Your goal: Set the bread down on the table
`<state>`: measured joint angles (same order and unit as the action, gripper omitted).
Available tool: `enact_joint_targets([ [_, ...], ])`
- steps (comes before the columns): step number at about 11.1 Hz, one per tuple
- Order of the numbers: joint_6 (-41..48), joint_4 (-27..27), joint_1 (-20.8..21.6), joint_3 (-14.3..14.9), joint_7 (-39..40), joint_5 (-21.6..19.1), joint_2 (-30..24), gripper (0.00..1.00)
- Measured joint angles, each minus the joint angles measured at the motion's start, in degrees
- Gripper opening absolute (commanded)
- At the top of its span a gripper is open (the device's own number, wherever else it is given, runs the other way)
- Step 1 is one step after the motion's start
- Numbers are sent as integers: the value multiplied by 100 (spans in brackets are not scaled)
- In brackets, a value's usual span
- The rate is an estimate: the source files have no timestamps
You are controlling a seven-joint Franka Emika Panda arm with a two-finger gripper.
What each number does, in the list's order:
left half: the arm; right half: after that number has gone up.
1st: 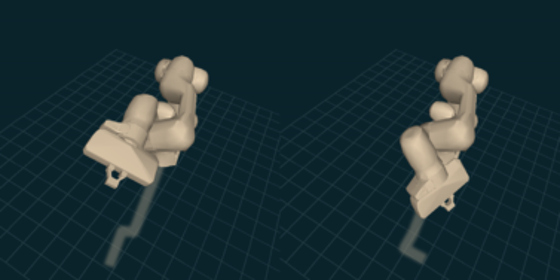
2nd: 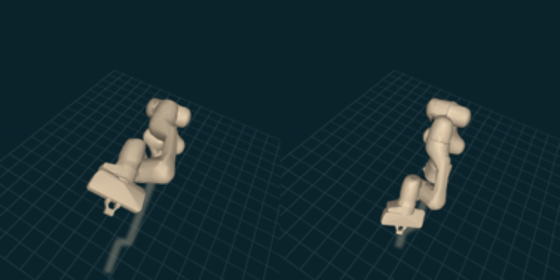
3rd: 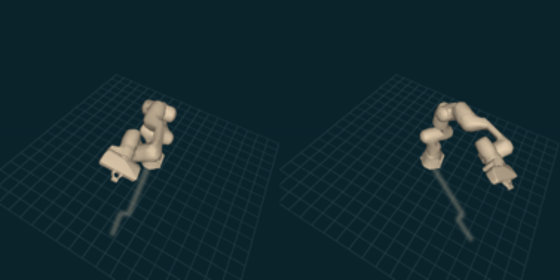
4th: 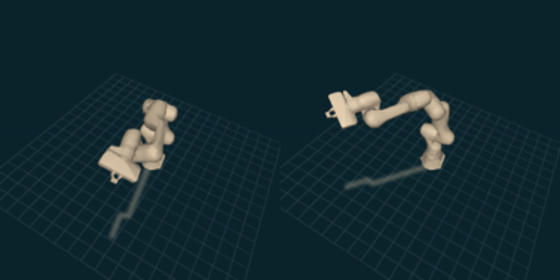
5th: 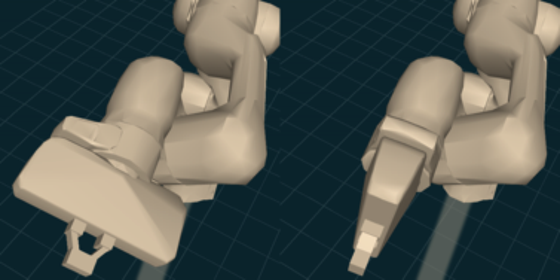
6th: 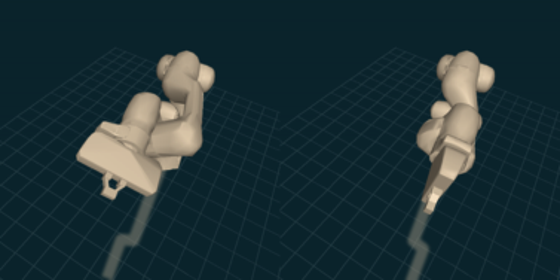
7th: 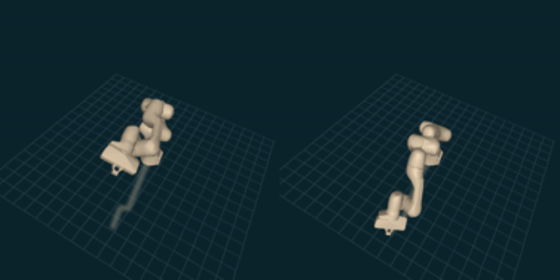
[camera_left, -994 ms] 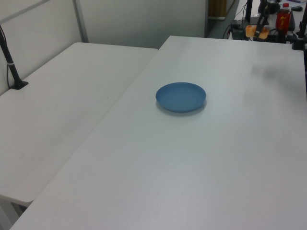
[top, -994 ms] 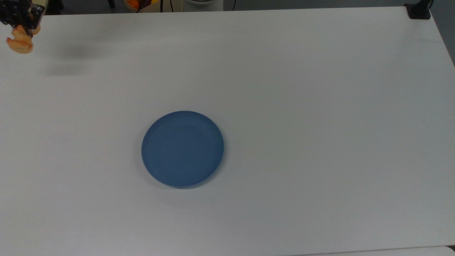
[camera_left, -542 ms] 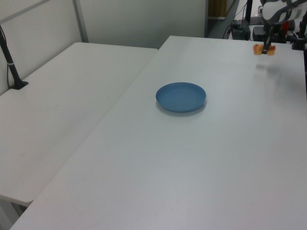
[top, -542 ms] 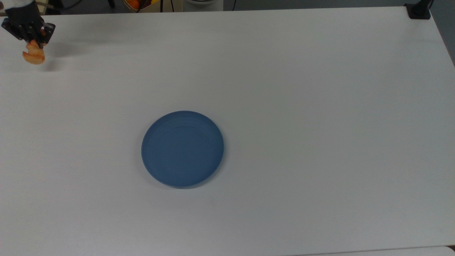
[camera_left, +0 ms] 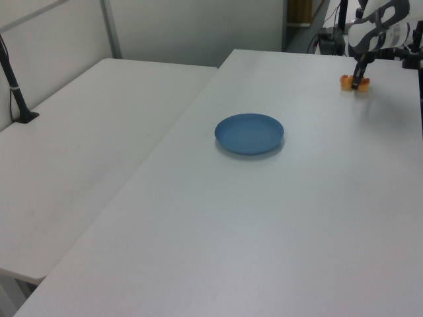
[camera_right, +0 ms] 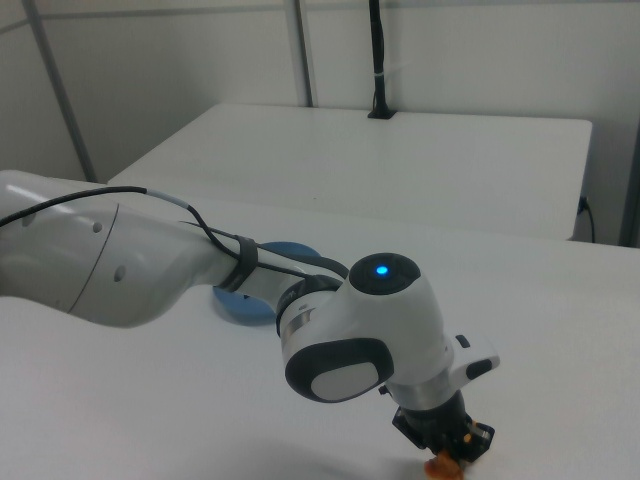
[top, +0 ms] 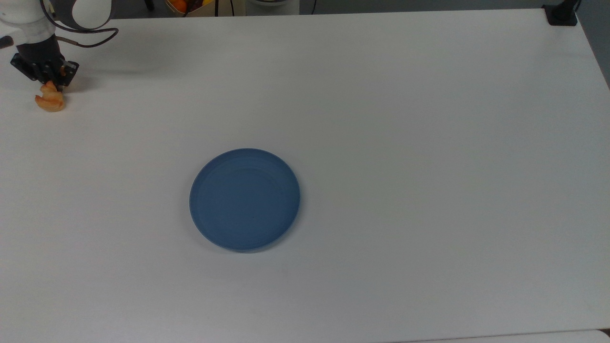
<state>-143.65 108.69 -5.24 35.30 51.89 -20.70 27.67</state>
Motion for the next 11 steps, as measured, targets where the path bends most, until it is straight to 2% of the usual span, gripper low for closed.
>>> enact_joint_targets([
  [2, 0, -135, -72, -28, 77, -17, 104, 81],
  [3, 0, -190, -77, -28, 100, -17, 147, 100],
  [11, 0, -253, -79, -47, 216, -17, 202, 100],
])
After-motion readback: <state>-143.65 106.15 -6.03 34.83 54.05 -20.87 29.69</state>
